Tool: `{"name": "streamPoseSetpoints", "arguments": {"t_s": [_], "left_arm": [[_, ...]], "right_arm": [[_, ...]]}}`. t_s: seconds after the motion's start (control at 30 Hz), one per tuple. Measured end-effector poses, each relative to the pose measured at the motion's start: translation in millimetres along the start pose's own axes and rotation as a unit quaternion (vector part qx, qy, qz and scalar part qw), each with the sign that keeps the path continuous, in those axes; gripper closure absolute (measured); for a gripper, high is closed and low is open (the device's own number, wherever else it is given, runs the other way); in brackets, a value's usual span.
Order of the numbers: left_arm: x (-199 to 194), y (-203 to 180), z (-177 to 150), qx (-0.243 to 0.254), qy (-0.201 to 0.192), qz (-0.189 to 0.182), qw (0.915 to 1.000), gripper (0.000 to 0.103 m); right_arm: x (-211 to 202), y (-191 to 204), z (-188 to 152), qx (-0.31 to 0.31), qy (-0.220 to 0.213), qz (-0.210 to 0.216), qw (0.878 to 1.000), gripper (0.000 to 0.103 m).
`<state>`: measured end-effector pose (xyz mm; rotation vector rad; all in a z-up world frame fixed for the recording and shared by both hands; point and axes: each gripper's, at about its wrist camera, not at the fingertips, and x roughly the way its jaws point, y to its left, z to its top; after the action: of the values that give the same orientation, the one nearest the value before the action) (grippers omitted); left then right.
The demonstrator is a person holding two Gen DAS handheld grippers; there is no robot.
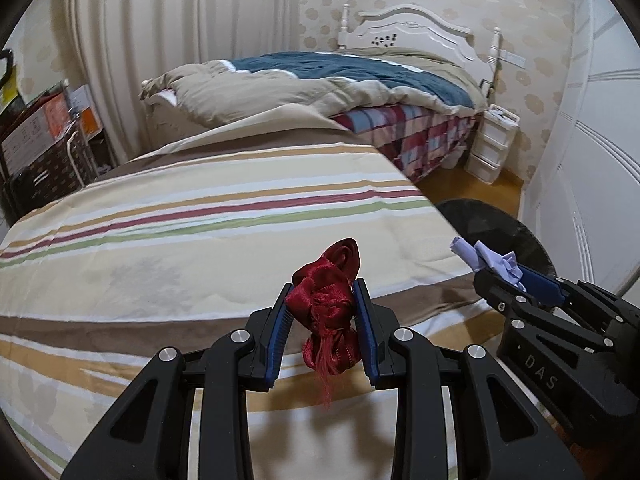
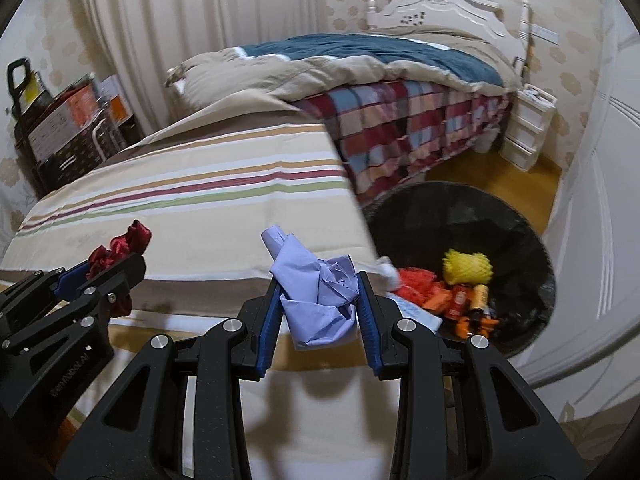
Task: Collect trash
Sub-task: 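Carry the red cloth in the left tool while the right tool carries the lilac cloth to the bin, then open both tools over the bin to drop the red and lilac cloths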
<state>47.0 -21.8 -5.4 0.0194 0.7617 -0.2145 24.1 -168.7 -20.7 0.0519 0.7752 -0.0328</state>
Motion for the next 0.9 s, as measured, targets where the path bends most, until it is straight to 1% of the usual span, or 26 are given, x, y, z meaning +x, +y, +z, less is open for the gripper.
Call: {"name": "streamPoseSetpoints", "arguments": {"t_s": [0.43,0.73,0.9], "left_arm": [[16,-57,23,0.047,-0.014,-0.039,0.9981,0.071],[35,-96,40,0.068,-0.019,-0.06,0.9957,0.071],[47,-115,47,0.079,-0.019,-0.062,0.9947,0.071]], "right_arm": [[-2,-75,6,0.061,-0.017,-0.061,0.996,0.069],[2,-110,16,0.084,-0.027,-0.082,0.993,0.069],[6,-124,22,0.093,-0.031,-0.09,0.991,0.069]]}}
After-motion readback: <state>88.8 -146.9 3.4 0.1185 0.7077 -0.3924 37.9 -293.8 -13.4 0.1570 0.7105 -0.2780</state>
